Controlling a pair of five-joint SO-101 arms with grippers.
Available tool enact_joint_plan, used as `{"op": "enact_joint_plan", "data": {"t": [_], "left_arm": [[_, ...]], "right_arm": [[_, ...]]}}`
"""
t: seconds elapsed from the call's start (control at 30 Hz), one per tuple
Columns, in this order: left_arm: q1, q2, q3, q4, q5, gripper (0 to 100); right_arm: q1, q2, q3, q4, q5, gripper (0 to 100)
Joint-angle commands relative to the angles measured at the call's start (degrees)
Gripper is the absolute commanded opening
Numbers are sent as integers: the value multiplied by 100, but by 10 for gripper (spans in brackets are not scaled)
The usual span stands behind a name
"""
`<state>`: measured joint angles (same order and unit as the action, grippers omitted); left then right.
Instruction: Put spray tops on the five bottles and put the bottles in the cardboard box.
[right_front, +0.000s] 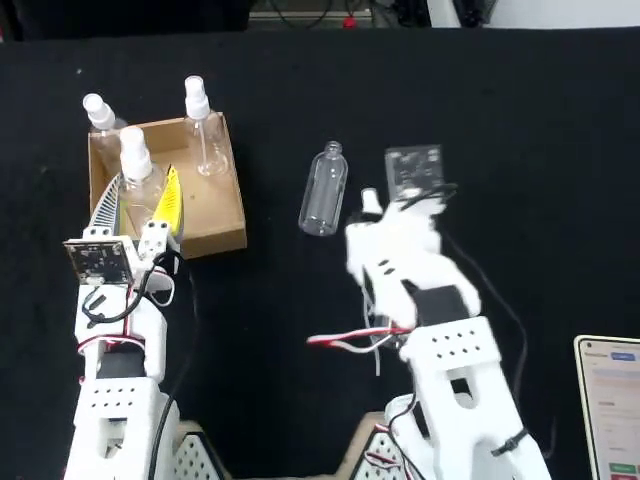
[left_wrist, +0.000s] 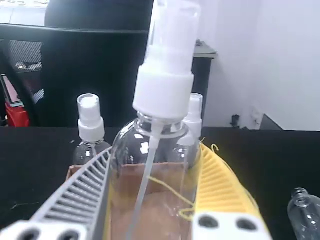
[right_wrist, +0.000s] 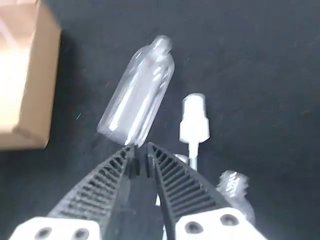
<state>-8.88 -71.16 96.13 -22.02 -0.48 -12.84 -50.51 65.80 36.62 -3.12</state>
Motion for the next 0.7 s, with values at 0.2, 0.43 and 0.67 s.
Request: {"op": "enact_joint_plan", "data": {"t": [0.2, 0.43, 0.67], "left_arm": [[-189, -9, -954, -185, 62, 95], [-40, 712, -2176, -185, 62, 95], [-40, 2295, -2615, -325, 62, 91]], "right_arm": [[-607, -119, 154, -211, 9, 21], [-607, -101, 163, -211, 9, 21], [-580, -101, 171, -211, 26, 21]]}}
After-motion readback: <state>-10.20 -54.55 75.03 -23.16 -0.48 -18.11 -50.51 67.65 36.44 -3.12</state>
